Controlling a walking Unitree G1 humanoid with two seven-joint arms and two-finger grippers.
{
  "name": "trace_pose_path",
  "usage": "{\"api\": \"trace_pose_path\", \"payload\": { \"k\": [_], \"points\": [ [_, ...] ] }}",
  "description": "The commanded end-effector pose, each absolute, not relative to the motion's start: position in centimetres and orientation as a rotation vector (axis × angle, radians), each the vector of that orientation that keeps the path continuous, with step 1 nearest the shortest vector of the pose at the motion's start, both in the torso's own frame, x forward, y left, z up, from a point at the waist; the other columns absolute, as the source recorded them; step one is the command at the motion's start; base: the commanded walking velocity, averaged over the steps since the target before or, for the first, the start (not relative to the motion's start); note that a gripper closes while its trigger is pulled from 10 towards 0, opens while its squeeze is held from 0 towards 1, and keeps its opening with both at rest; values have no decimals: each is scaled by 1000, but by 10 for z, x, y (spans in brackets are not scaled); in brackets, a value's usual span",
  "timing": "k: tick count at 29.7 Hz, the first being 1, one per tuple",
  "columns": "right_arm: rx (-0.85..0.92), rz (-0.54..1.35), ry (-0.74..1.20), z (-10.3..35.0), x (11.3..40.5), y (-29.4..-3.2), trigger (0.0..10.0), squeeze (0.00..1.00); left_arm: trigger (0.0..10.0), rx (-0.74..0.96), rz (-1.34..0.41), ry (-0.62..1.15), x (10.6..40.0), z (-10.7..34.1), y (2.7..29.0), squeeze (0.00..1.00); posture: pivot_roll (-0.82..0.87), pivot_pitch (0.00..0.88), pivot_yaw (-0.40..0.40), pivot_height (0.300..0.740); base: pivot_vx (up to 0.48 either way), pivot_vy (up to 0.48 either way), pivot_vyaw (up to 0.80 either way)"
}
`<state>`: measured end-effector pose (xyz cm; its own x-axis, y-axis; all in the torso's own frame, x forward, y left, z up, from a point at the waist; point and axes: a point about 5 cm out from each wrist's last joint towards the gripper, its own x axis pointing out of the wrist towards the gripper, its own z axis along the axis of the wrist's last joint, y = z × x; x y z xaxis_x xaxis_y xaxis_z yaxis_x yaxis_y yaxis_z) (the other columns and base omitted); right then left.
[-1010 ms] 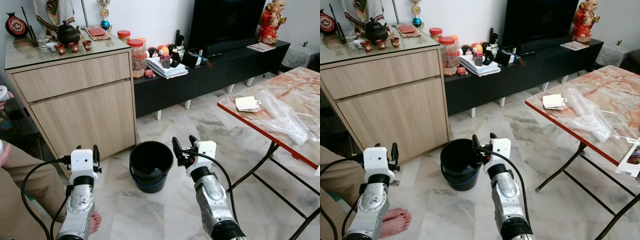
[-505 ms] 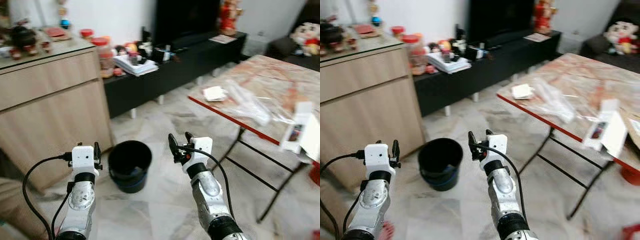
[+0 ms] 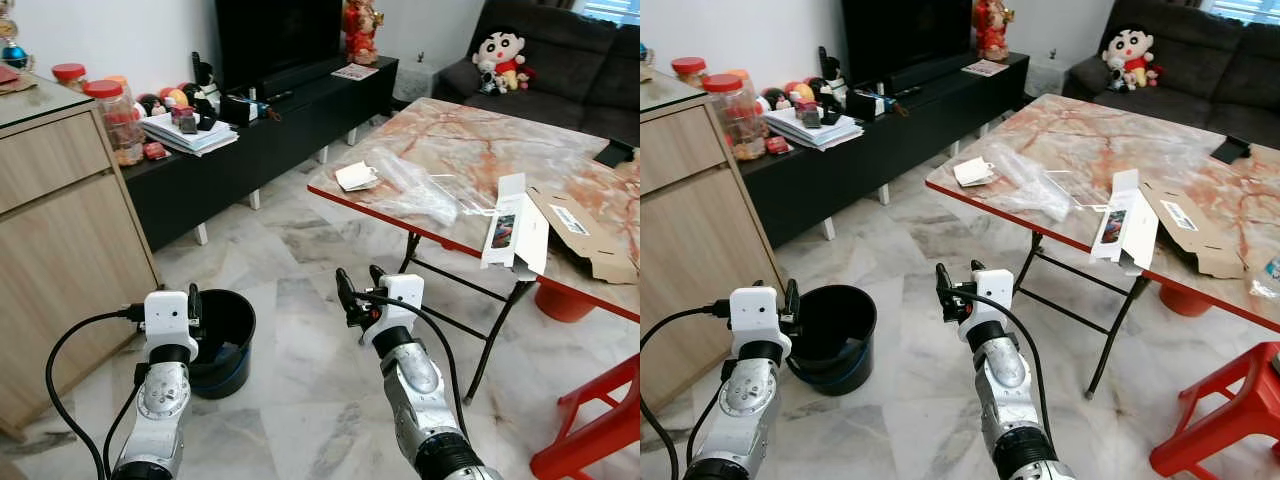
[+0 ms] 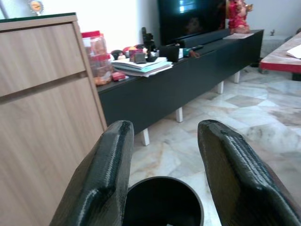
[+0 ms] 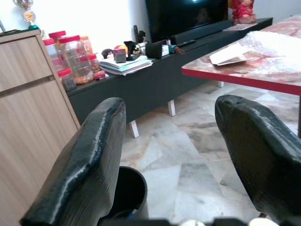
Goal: Picking trash to rubbish bin
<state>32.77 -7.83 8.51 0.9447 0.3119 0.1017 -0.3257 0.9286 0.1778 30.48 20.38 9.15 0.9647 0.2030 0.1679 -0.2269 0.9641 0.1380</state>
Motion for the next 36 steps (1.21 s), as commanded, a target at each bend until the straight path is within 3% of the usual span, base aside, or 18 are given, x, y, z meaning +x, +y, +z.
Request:
{"api": "trace_pose_path", "payload": {
  "k": [1, 22, 27, 36],
  "points": [
    [196, 333, -58, 85, 328, -75, 10000, 0, 10000, 159, 208, -169, 307, 98, 202, 0, 58, 0, -61, 740, 0, 0, -800],
    [205, 324, -47, 82, 327, -73, 10000, 0, 10000, 188, 182, -161, 308, 99, 199, 0, 60, 2, -50, 740, 0, 0, -800],
    [204, 323, -44, 82, 327, -73, 10000, 0, 10000, 194, 184, -158, 309, 99, 199, 0, 61, 6, -48, 740, 0, -390, -800],
    [205, 325, -41, 81, 327, -71, 10000, 0, 10000, 188, 189, -156, 308, 99, 201, 0, 63, 6, -46, 740, 0, 0, -800]
  ]
}}
